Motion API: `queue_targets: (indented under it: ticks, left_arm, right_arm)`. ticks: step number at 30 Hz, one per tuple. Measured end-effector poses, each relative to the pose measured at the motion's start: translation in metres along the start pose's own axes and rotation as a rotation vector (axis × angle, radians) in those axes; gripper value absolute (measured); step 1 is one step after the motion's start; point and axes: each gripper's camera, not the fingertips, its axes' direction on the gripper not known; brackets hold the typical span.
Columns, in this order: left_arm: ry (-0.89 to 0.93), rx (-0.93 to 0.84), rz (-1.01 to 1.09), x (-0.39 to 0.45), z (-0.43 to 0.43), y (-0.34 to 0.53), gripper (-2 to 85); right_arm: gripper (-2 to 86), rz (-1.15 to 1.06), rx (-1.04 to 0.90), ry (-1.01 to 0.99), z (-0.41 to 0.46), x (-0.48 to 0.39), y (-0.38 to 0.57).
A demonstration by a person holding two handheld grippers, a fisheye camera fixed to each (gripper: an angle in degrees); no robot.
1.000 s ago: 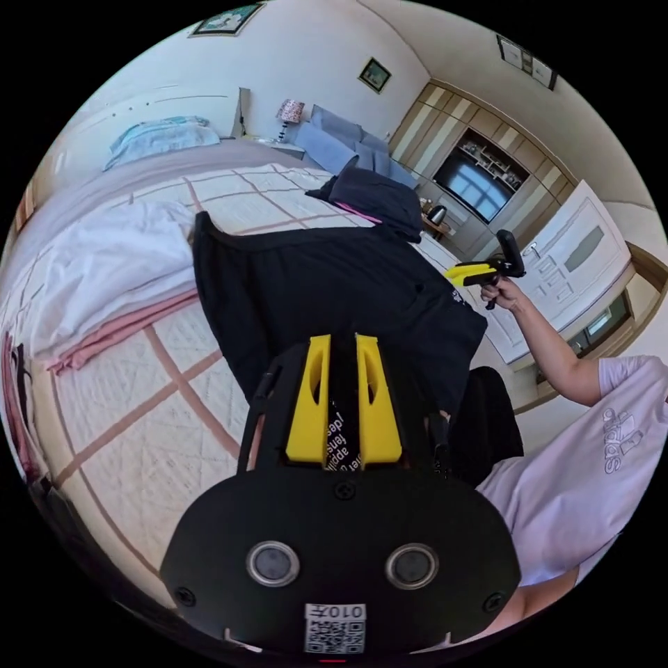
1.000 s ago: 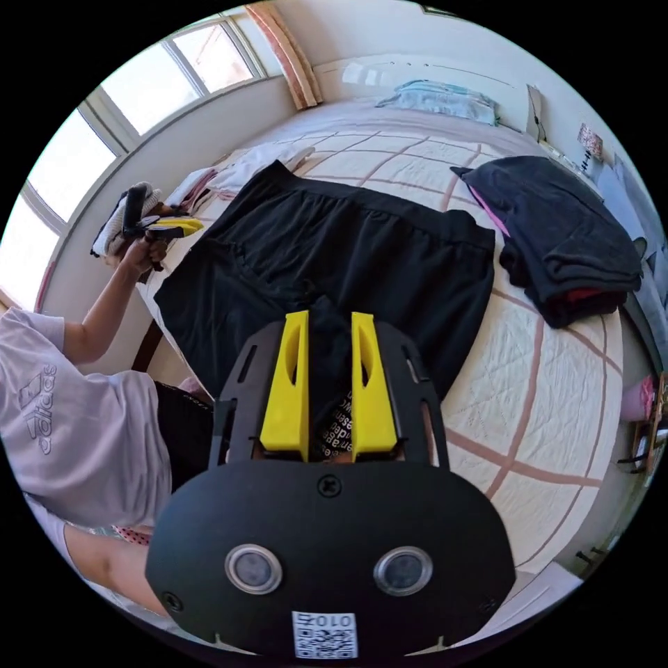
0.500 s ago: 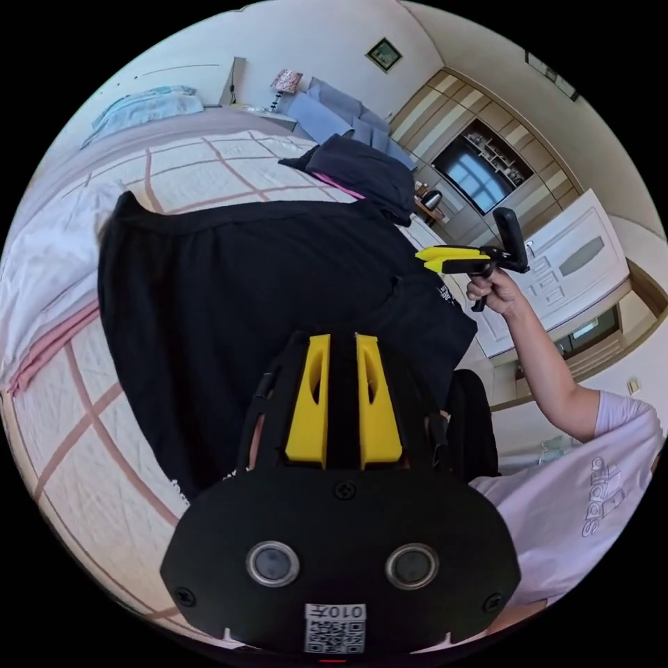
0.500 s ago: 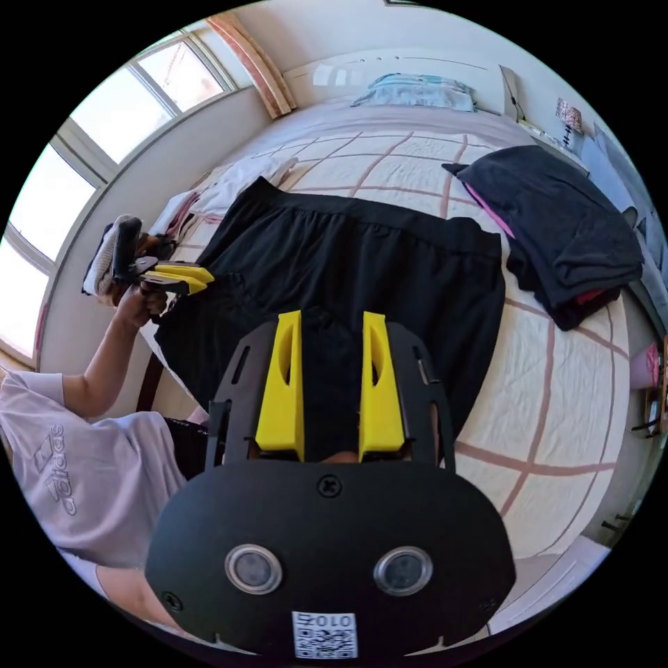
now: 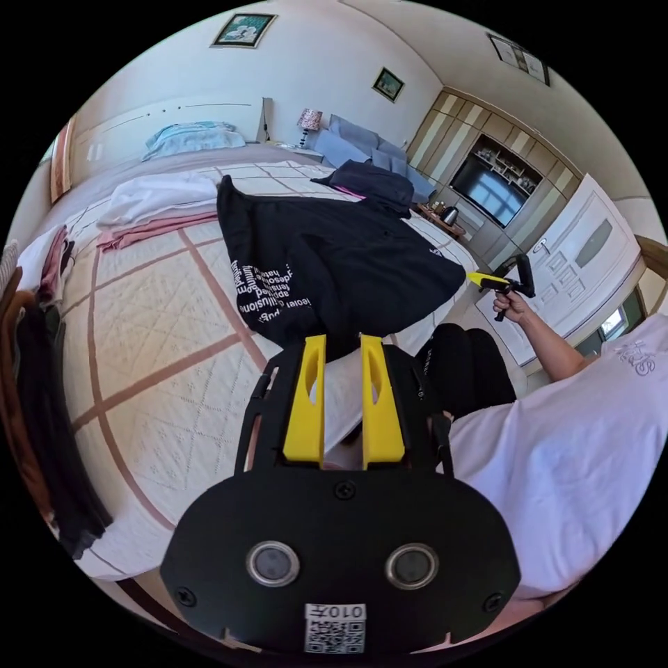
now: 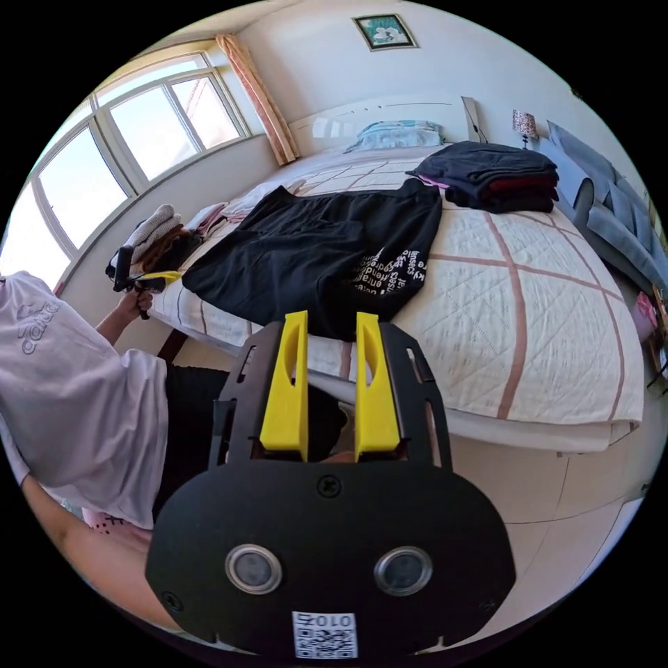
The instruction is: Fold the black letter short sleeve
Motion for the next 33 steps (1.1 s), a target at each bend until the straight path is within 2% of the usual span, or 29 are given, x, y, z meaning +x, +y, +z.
queue_targets:
  ticks: [6, 8, 12, 17, 21, 26, 30, 33]
  left_arm:
    - [-0.085, -0.016, 0.170, 0.019, 0.007, -0.013, 7.7]
    - [-0.082, 0.015, 0.197, 0.022, 0.001, -0.016, 7.5]
    - [-0.105, -0.050, 0.205, 0.013, 0.012, -0.020, 7.0]
    - [0.020, -0.031, 0.192, 0.001, 0.028, -0.033, 4.8]
    - [0.147, -0.137, 0.177, -0.014, 0.042, -0.046, 2.2]
    - [0.179, -0.154, 0.177, -0.027, 0.012, -0.060, 1.2]
    - [0.249, -0.287, 0.081, -0.047, 0.039, -0.068, 1.4]
    - [0.308, -0.257, 0.018, -0.057, 0.046, -0.066, 2.5]
  right_arm:
    - [11.1, -0.036, -0.043, -0.012, 0.009, -0.002, -0.003]
    - [11.0, -0.064, -0.069, 0.017, 0.010, -0.006, -0.002]
    - [10.7, -0.058, -0.032, 0.017, 0.007, -0.003, -0.002]
    - [8.3, -0.068, -0.067, -0.015, 0.027, 0.004, -0.014]
    - [5.4, -0.008, -0.109, -0.095, 0.029, 0.014, -0.021]
    - [4.7, -0.002, -0.157, -0.147, 0.008, 0.023, -0.025]
    - [4.1, 0.051, -0.335, -0.127, 0.039, 0.038, -0.034]
    - [4.7, 0.016, -0.362, -0.091, 0.047, 0.031, -0.039]
